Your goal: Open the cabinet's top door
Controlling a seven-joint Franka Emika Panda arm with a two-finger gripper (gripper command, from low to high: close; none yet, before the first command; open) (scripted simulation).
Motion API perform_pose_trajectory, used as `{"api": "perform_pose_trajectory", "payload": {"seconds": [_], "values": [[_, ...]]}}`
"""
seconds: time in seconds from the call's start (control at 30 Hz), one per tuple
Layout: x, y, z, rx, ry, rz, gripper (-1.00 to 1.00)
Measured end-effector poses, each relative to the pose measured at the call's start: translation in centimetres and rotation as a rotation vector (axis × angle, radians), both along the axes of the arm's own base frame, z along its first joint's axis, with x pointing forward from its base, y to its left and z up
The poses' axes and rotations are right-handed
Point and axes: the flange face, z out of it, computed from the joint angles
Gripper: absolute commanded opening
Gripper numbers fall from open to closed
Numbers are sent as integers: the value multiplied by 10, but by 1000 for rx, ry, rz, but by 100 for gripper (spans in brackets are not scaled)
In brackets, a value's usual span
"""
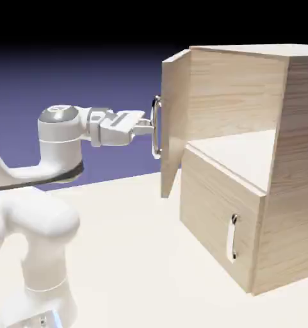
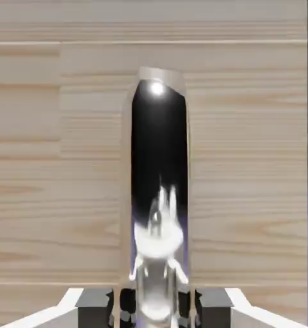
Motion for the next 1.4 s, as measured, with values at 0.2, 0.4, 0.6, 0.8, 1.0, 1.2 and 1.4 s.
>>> {"api": "perform_pose_trajectory", "payload": {"seconds": [0.2, 0.4, 0.6, 0.8, 1.0, 1.2, 1.4], "values": [[-20, 33, 0, 0, 0, -94, -100], [-40, 75, 0, 0, 0, -206, -100], [-58, 129, 0, 0, 0, -343, -100], [-68, 188, 0, 0, 0, -491, -100], [-70, 240, 0, 0, 0, -617, -100], [-67, 282, 0, 0, 0, -718, -100], [-61, 319, 0, 0, 0, -810, -100]]}}
